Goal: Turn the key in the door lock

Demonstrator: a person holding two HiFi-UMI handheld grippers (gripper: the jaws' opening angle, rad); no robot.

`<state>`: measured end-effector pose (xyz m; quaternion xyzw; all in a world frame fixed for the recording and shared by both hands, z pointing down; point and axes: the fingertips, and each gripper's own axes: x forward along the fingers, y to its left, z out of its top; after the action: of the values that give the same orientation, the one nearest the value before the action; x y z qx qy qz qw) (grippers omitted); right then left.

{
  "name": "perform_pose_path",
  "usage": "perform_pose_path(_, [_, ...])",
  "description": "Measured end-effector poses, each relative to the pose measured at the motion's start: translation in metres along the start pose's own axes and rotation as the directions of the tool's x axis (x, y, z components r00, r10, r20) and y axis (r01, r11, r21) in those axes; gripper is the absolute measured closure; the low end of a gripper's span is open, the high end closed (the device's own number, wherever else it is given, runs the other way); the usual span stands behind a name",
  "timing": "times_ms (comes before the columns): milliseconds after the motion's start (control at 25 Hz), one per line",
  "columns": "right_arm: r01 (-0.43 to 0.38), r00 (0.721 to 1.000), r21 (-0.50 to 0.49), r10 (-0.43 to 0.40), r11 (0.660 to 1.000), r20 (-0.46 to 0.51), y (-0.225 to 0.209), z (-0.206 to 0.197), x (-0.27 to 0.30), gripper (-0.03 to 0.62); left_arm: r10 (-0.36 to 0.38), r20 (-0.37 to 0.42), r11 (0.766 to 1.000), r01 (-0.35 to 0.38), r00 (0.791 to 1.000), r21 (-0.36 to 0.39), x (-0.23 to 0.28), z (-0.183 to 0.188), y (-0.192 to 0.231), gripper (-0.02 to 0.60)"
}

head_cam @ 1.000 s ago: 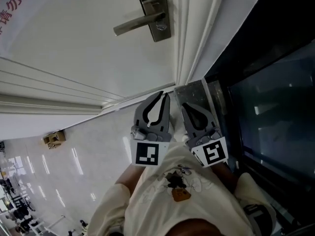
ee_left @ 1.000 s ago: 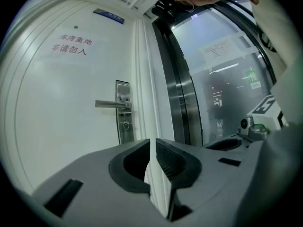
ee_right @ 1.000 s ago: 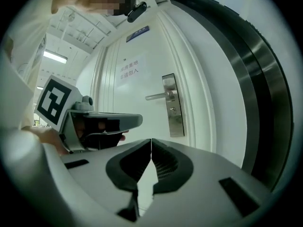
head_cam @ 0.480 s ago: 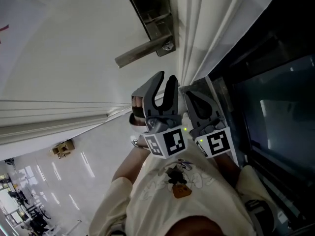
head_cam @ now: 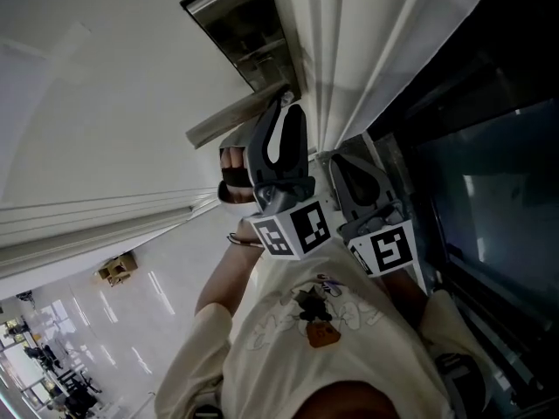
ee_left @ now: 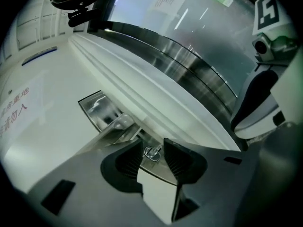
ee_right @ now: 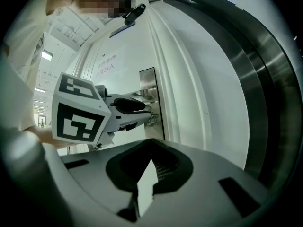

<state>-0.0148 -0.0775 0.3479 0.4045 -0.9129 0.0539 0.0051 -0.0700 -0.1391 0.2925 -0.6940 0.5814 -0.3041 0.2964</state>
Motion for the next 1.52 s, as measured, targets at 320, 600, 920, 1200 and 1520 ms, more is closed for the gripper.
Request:
perform_pose_path(320, [-0.007,1.0,0.006,0.007,1.0,0.011,-0.008,0.005,0.008,0.588,-0.016,-0.035,1.0,0.017,0.999,0.012,0.013,-0.011,-0.004,0.449])
perform_pose_path(600, [-0.026,1.0,0.002,0.026,1.0,0.016,-0.009,0.009,0.012,0.588,0.01,-0.013,0.994,-0.011,1.0,-0.109,0.015,-0.009,0.0,0.53])
perform_pose_path(920, [-0.023,1.0,0.001,0.023,1.0,0.011,-0.011,0.009,0.01,0.588,0.036,0.008,0.93,-0.031,0.999,-0.367,0.015,-0.009,0.005,0.534])
perform_pose_path(1200, [-0.021,1.0,0.002,0.021,1.0,0.014,-0.008,0.01,0.005,0.588,0.04,0.015,0.727,-0.019,0.999,-0.686,0.014,-0.015,0.01,0.528])
perform_pose_path(1520, [-0.002,1.0,0.0,0.002,1.0,0.013,-0.01,0.011,-0.002,0.588,0.046,0.067,0.386,0.044,0.997,-0.921,0.013,-0.021,0.013,0.526])
